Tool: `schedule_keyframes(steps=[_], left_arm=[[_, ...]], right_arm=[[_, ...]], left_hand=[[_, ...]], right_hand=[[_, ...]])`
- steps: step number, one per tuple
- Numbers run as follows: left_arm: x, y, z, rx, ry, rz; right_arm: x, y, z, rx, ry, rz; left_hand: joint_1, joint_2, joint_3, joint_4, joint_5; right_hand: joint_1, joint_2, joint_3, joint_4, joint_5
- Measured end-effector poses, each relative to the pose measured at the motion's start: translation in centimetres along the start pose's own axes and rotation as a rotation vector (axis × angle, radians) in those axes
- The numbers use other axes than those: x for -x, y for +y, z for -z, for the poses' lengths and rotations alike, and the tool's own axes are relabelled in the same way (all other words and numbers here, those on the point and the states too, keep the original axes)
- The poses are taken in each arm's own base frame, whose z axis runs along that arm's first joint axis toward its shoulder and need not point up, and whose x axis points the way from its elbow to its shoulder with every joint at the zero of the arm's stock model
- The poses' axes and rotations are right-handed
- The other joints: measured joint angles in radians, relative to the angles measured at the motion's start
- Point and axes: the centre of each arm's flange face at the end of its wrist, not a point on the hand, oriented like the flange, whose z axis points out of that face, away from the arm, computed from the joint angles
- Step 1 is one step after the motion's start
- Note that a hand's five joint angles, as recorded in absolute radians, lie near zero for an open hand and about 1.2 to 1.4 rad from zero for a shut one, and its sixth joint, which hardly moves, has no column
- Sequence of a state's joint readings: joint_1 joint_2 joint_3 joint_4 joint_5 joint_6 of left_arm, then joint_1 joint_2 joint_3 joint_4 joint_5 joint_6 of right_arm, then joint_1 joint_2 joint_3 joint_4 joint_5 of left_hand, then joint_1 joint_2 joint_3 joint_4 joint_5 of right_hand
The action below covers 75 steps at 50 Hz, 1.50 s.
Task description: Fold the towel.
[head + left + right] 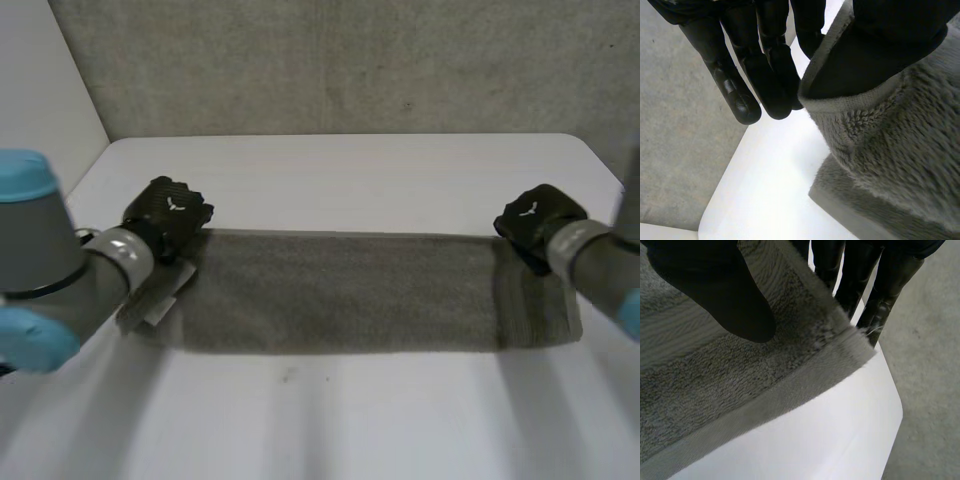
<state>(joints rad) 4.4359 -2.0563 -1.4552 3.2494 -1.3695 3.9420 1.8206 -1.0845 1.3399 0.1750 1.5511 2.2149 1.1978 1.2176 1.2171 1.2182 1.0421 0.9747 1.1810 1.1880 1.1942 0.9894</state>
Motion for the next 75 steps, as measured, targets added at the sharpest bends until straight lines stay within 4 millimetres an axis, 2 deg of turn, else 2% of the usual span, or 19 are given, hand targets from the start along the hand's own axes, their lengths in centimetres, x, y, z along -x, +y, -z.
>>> schedule_keyframes(steps=[8,15,20,23,24,25,26,27,28,29,31,33,39,41,45,53,59,68,75], left_arm=[[-1.2,2.5,-5.4,0.004,-0.021,-0.006],[-2.0,3.2,-7.6,-0.024,-0.031,-0.013],[-2.4,3.4,-8.0,-0.035,-0.029,-0.014],[-2.5,3.3,-8.1,-0.043,-0.031,-0.015],[-2.5,3.2,-8.2,-0.050,-0.035,-0.016],[-2.4,3.2,-8.3,-0.053,-0.038,-0.017],[-2.4,3.1,-8.3,-0.058,-0.041,-0.018],[-2.1,2.8,-8.4,-0.068,-0.050,-0.020],[-2.0,2.7,-8.4,-0.074,-0.054,-0.021],[-2.0,2.7,-8.4,-0.074,-0.054,-0.021],[-1.3,2.0,-8.6,-0.105,-0.076,-0.025],[-0.8,1.3,-8.7,-0.131,-0.086,-0.029],[-0.2,0.2,-8.5,-0.180,-0.082,-0.037],[0.0,-1.0,-7.9,-0.243,-0.039,-0.046],[0.3,-1.1,-7.2,-0.251,0.009,-0.038],[1.5,0.6,-5.6,-0.183,0.143,0.050],[2.2,1.6,-5.9,-0.206,0.152,0.037],[3.4,3.7,-8.1,-0.287,0.020,-0.260],[3.1,3.7,-8.4,-0.333,0.001,-0.334]], right_arm=[[1.6,0.8,-4.7,0.009,0.106,0.016],[2.1,0.5,-6.2,-0.053,0.165,0.017],[2.6,0.3,-6.6,-0.074,0.173,0.017],[2.7,0.2,-6.7,-0.080,0.175,0.016],[2.7,0.2,-6.7,-0.083,0.179,0.015],[2.6,0.1,-6.8,-0.086,0.183,0.013],[2.6,0.1,-6.8,-0.089,0.187,0.012],[2.4,-0.1,-6.8,-0.094,0.196,0.008],[2.3,-0.2,-6.8,-0.098,0.204,0.006],[2.3,-0.2,-6.8,-0.098,0.204,0.006],[1.6,-0.6,-6.7,-0.115,0.240,-0.008],[0.9,-1.1,-6.3,-0.130,0.266,-0.025],[-0.3,-1.8,-5.3,-0.157,0.296,-0.063],[-1.2,-2.5,-3.8,-0.182,0.310,-0.101],[-1.6,-2.8,-2.7,-0.191,0.313,-0.114],[-1.1,-2.6,-0.8,-0.188,0.289,-0.110],[-0.1,-2.2,-0.3,-0.179,0.258,-0.099],[1.4,-1.7,0.5,-0.163,0.213,-0.082],[1.7,-1.4,0.8,-0.152,0.205,-0.081]], left_hand=[[0.000,0.000,0.000,0.000,0.000],[0.000,0.000,0.000,0.000,0.001],[0.002,-0.012,-0.012,-0.012,-0.010],[-0.178,-0.197,-0.194,-0.196,-0.169],[-0.331,-0.338,-0.334,-0.338,-0.333],[-0.491,-0.502,-0.500,-0.494,-0.496],[-0.513,-0.536,-0.534,-0.538,-0.538],[-0.513,-0.536,-0.534,-0.538,-0.538],[-0.720,-0.735,-0.723,-0.727,-0.726],[-0.720,-0.735,-0.723,-0.727,-0.726],[-0.897,-0.909,-0.904,-0.907,-0.900],[-0.931,-0.962,-0.962,-0.965,-0.956],[-0.984,-1.010,-1.006,-1.010,-0.997],[-0.999,-1.026,-1.023,-1.025,-1.007],[-1.000,-1.029,-1.028,-1.029,-1.009],[-1.004,-1.030,-1.027,-1.030,-1.017],[-0.999,-1.013,-1.013,-1.015,-1.013],[-0.972,-0.991,-0.992,-0.991,-0.989],[-0.972,-0.989,-0.989,-0.990,-0.987]], right_hand=[[0.000,0.000,0.000,0.000,0.000],[0.000,0.000,0.000,0.000,0.001],[-0.002,-0.021,-0.024,-0.028,-0.009],[-0.190,-0.259,-0.245,-0.250,-0.208],[-0.439,-0.525,-0.526,-0.533,-0.487],[-0.560,-0.676,-0.658,-0.665,-0.621],[-0.560,-0.676,-0.658,-0.665,-0.621],[-0.728,-0.889,-0.892,-0.901,-0.856],[-0.750,-0.920,-0.937,-0.938,-0.891],[-0.750,-0.920,-0.937,-0.938,-0.891],[-0.764,-0.949,-0.974,-0.961,-0.911],[-0.764,-0.949,-0.974,-0.961,-0.911],[-0.764,-0.949,-0.974,-0.961,-0.912],[-0.764,-0.949,-0.974,-0.961,-0.912],[-0.764,-0.949,-0.974,-0.961,-0.912],[-0.764,-0.949,-0.974,-0.961,-0.912],[-0.764,-0.949,-0.974,-0.961,-0.913],[-0.764,-0.949,-0.974,-0.961,-0.914],[-0.764,-0.949,-0.974,-0.961,-0.914]])
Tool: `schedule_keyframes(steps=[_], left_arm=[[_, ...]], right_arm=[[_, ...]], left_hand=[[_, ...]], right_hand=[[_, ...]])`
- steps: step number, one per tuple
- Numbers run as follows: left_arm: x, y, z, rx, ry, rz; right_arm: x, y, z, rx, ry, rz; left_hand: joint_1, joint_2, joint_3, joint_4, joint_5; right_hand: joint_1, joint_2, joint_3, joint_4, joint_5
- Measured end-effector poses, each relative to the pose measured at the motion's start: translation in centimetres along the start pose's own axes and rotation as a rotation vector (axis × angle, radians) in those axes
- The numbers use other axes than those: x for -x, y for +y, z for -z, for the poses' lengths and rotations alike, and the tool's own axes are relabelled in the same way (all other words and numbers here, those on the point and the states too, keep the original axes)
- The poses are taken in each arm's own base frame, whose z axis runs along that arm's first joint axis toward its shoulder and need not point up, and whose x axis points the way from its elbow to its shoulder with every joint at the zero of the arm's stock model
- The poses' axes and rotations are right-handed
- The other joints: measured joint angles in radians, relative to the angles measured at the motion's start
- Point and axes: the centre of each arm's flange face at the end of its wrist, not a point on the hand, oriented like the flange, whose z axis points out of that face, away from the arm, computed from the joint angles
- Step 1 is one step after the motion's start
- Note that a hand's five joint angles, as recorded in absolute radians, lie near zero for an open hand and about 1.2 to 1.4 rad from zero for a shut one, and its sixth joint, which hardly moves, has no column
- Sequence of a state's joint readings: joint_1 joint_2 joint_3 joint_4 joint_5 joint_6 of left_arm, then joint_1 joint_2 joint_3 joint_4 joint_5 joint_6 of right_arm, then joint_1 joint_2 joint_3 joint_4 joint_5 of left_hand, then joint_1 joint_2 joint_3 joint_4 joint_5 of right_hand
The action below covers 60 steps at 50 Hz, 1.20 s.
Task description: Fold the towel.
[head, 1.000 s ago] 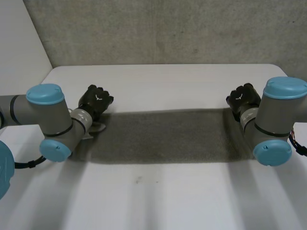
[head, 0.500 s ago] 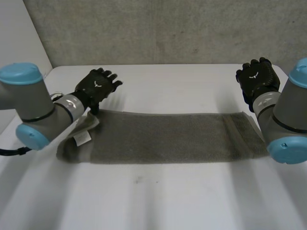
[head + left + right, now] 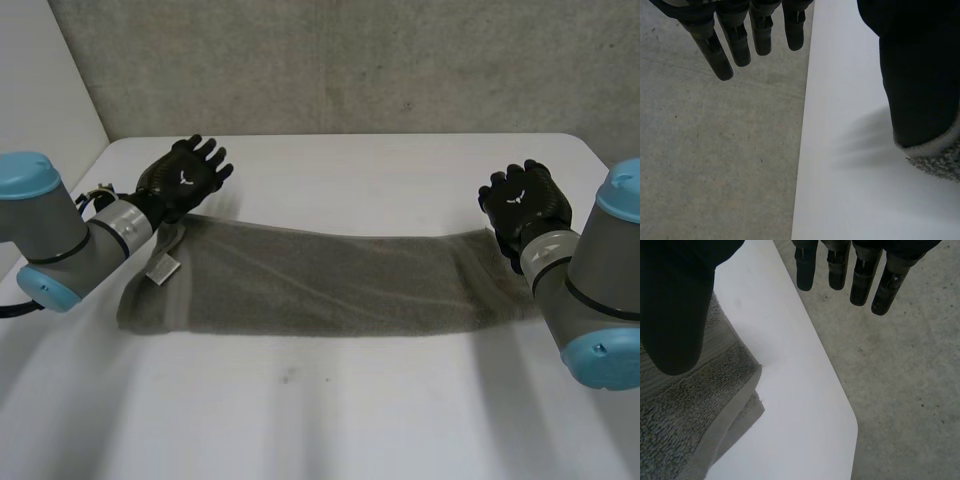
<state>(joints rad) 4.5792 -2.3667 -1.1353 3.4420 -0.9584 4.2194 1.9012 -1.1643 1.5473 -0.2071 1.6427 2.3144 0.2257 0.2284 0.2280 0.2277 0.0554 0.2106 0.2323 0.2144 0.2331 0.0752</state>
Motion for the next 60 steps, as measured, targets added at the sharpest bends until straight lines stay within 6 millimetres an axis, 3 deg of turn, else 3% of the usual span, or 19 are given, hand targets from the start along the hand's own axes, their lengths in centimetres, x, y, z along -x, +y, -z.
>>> schedule_keyframes(steps=[11,17,36,41,53,60], left_arm=[[-0.8,-0.3,0.5,0.008,0.031,0.040],[-0.9,-1.1,1.4,0.051,0.099,0.270],[-1.1,-1.6,1.9,0.108,0.159,0.700],[-1.3,-1.2,1.8,0.114,0.151,0.655],[-0.3,0.8,0.9,0.177,0.028,0.155],[-0.1,0.8,1.0,0.203,-0.012,0.130]], right_arm=[[0.0,0.5,0.4,0.015,-0.006,-0.003],[0.2,0.5,0.5,0.014,-0.012,-0.005],[0.8,0.9,0.8,0.025,-0.037,-0.009],[0.9,1.1,0.8,0.029,-0.042,-0.010],[1.2,1.1,1.0,0.024,-0.054,-0.004],[1.3,1.1,1.1,0.025,-0.058,-0.004]], left_hand=[[0.000,0.000,0.000,0.000,0.000],[0.000,0.000,0.000,0.000,0.000],[0.000,-0.001,0.000,0.000,-0.002],[0.019,0.016,0.017,0.018,0.016],[0.092,0.090,0.090,0.091,0.090],[0.092,0.090,0.090,0.091,0.090]], right_hand=[[0.000,0.000,0.000,0.000,-0.001],[0.000,0.000,0.000,0.000,-0.001],[0.000,0.000,0.000,0.000,-0.001],[0.000,0.000,0.000,0.000,-0.001],[0.000,0.000,0.000,0.000,-0.001],[0.000,0.000,0.000,0.000,-0.001]])
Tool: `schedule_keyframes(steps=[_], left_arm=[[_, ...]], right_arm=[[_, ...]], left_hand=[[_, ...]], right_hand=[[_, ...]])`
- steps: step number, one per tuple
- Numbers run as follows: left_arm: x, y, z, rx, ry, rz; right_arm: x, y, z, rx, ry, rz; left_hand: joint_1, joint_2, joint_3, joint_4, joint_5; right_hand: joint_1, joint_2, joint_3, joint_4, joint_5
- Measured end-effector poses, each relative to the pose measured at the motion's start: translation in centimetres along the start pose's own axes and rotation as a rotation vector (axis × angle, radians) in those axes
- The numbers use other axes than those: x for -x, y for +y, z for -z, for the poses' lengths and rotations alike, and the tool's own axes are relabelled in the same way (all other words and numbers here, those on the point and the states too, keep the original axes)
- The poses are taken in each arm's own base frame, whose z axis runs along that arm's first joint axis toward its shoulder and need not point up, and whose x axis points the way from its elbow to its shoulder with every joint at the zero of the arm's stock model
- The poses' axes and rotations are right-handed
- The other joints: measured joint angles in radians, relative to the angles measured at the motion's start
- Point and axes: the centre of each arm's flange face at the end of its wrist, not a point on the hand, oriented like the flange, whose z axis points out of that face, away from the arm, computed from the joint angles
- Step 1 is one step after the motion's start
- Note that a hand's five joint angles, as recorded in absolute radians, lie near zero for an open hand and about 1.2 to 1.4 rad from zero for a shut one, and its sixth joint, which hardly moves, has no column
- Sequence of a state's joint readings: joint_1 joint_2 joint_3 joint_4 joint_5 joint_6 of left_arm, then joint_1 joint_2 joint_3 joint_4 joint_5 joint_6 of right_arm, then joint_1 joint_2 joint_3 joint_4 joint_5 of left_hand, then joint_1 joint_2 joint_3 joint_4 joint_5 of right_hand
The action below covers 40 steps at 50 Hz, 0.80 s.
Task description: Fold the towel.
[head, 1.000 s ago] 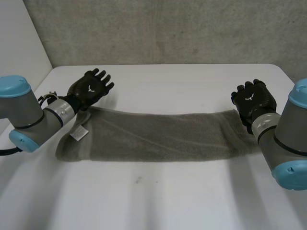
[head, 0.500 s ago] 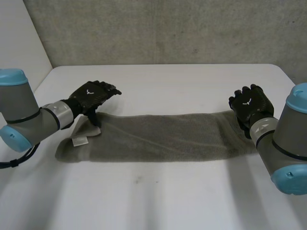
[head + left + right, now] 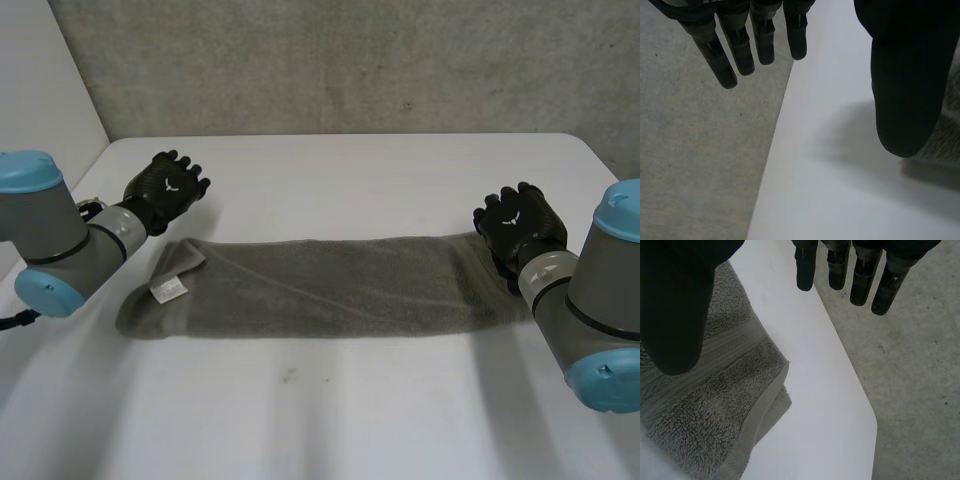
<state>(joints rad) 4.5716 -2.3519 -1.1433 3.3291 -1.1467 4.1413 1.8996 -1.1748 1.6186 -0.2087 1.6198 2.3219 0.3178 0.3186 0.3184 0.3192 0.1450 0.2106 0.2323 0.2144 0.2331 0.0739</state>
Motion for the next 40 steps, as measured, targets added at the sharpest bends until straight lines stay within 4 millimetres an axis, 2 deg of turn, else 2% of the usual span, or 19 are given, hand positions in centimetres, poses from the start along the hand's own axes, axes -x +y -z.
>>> schedule_keyframes(steps=[5,6,11,12,15,19,24,31,34,40], left_arm=[[0.3,-1.3,1.1,-0.011,0.021,0.153],[0.6,-2.1,1.7,-0.022,0.031,0.245],[1.0,-3.3,3.1,-0.036,0.055,0.451],[1.0,-3.3,3.1,-0.036,0.055,0.451],[0.3,-3.4,4.1,-0.019,0.081,0.593],[-0.8,-3.0,4.6,0.007,0.100,0.641],[-2.5,-1.6,4.4,0.033,0.112,0.620],[-3.7,0.5,2.5,0.036,0.073,0.496],[-3.1,1.4,1.4,0.045,0.010,0.434],[-0.5,2.4,-0.3,0.069,-0.148,0.366]], right_arm=[[0.1,0.2,0.0,0.005,-0.003,0.000],[0.2,0.3,0.0,0.007,-0.006,0.001],[0.3,0.4,-0.1,0.012,-0.011,0.002],[0.3,0.4,-0.1,0.012,-0.011,0.002],[0.4,0.5,-0.1,0.012,-0.012,0.003],[0.4,0.5,-0.1,0.012,-0.013,0.003],[0.5,0.6,-0.1,0.016,-0.016,0.000],[0.5,0.9,0.0,0.026,-0.016,-0.008],[0.5,1.0,0.2,0.027,-0.023,-0.010],[0.8,1.1,0.5,0.023,-0.044,-0.013]], left_hand=[[0.000,-0.001,0.000,-0.001,-0.001],[0.000,-0.001,-0.001,-0.001,-0.002],[-0.001,-0.002,-0.002,-0.001,-0.002],[-0.001,-0.002,-0.002,-0.001,-0.002],[0.000,-0.001,-0.001,-0.001,-0.002],[0.000,-0.001,-0.001,-0.001,-0.002],[0.000,-0.001,-0.001,-0.001,-0.002],[0.000,-0.001,-0.001,-0.001,-0.002],[0.000,-0.001,-0.001,-0.001,-0.002],[0.000,-0.001,-0.001,-0.001,-0.002]], right_hand=[[0.000,0.000,0.000,0.000,0.000],[0.000,0.000,0.000,0.000,0.000],[0.000,0.000,0.000,0.000,0.000],[0.000,0.000,0.000,0.000,0.000],[0.000,0.000,0.000,0.000,0.000],[0.000,0.000,0.000,0.000,0.000],[0.000,0.000,0.000,0.000,0.000],[0.000,0.000,0.000,0.000,0.000],[0.000,0.000,0.000,0.000,0.000],[0.000,0.000,0.000,0.000,0.000]])
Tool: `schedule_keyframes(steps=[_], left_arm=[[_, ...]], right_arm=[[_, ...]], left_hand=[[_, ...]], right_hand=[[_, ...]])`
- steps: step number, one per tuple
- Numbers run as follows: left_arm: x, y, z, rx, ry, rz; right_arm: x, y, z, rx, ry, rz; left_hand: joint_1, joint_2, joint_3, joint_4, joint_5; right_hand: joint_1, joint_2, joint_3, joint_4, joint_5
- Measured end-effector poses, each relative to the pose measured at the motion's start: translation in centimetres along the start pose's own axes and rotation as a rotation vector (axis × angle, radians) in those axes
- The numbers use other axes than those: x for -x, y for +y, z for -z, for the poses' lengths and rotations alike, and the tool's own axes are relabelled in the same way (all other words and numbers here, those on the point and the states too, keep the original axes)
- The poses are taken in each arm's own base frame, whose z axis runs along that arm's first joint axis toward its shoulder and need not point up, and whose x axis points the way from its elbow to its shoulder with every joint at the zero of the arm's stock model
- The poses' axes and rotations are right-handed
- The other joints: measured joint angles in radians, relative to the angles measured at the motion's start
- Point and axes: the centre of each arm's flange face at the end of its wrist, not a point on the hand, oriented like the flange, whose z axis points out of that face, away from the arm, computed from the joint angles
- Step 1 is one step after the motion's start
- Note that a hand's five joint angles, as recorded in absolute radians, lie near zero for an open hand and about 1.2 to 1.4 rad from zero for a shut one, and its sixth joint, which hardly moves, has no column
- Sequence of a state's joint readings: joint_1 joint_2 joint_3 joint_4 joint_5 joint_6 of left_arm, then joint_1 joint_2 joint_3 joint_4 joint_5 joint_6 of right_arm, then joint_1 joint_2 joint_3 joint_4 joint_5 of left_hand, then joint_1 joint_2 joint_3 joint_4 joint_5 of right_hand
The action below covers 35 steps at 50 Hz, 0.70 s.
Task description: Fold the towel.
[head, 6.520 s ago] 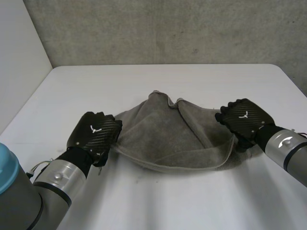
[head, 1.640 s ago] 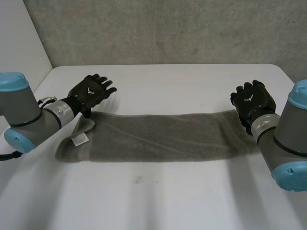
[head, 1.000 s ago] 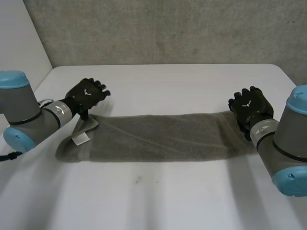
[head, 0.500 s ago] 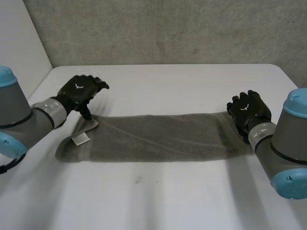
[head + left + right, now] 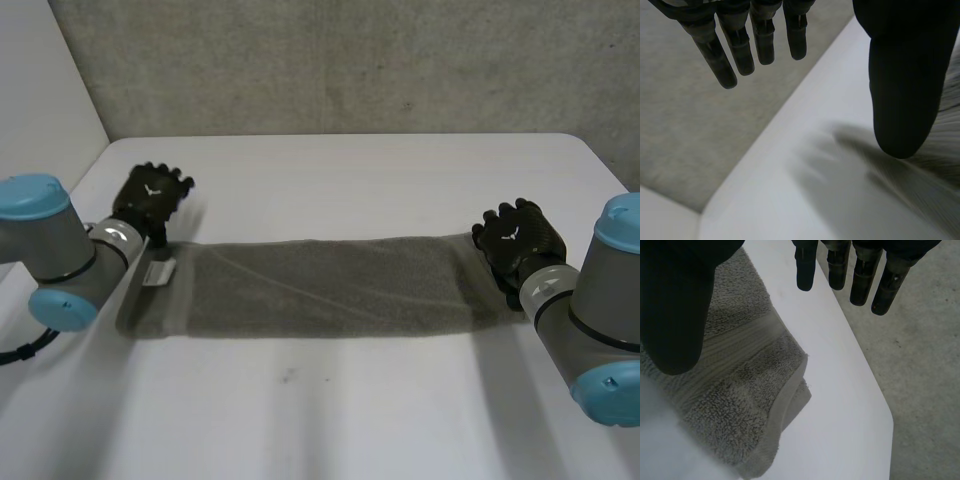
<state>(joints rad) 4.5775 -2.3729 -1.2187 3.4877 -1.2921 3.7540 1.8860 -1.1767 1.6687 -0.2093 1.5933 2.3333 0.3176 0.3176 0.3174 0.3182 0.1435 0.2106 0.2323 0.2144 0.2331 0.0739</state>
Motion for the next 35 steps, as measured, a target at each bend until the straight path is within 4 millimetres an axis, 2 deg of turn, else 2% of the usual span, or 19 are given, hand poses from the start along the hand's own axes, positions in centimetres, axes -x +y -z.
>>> schedule_keyframes(steps=[6,10,13,15,21,22,26,35], left_arm=[[0.8,-0.3,-0.1,0.016,-0.047,-0.023],[0.8,-1.3,1.1,0.032,-0.033,-0.027],[0.7,-2.7,2.4,0.028,-0.016,-0.027],[0.3,-4.7,4.2,0.006,0.002,-0.025],[-0.4,-8.4,7.5,-0.051,0.023,0.005],[-0.5,-9.3,8.3,-0.065,0.025,0.028],[-0.6,-10.6,10.0,-0.083,0.032,0.132],[-1.4,-10.9,12.0,-0.058,0.066,0.422]], right_arm=[[-0.1,0.3,0.2,0.000,-0.010,-0.009],[-0.5,0.6,0.4,-0.005,-0.014,-0.019],[-1.0,0.8,0.5,-0.008,-0.014,-0.037],[-1.8,1.2,0.5,-0.009,-0.010,-0.076],[-3.5,2.3,0.4,-0.009,-0.016,-0.204],[-4.0,2.8,0.3,-0.008,-0.030,-0.247],[-4.8,3.7,0.3,0.000,-0.080,-0.333],[-5.1,5.4,-0.2,0.017,-0.147,-0.392]], left_hand=[[0.000,-0.001,-0.001,0.000,0.000],[-0.003,-0.001,-0.001,-0.001,-0.002],[-0.003,-0.001,-0.001,-0.002,-0.002],[-0.004,-0.006,-0.005,-0.007,-0.007],[-0.032,-0.036,-0.035,-0.036,-0.037],[-0.038,-0.041,-0.041,-0.042,-0.044],[-0.045,-0.048,-0.047,-0.049,-0.051],[-0.077,-0.081,-0.080,-0.083,-0.084]], right_hand=[[0.000,0.000,0.000,0.000,0.000],[0.000,0.000,0.000,0.000,0.000],[0.000,0.000,0.000,0.000,0.000],[0.000,0.000,0.000,0.000,0.000],[0.000,0.000,0.000,0.000,0.000],[0.000,0.000,0.000,0.000,0.000],[0.000,0.000,0.000,0.000,0.000],[0.004,0.003,0.026,0.010,0.006]])
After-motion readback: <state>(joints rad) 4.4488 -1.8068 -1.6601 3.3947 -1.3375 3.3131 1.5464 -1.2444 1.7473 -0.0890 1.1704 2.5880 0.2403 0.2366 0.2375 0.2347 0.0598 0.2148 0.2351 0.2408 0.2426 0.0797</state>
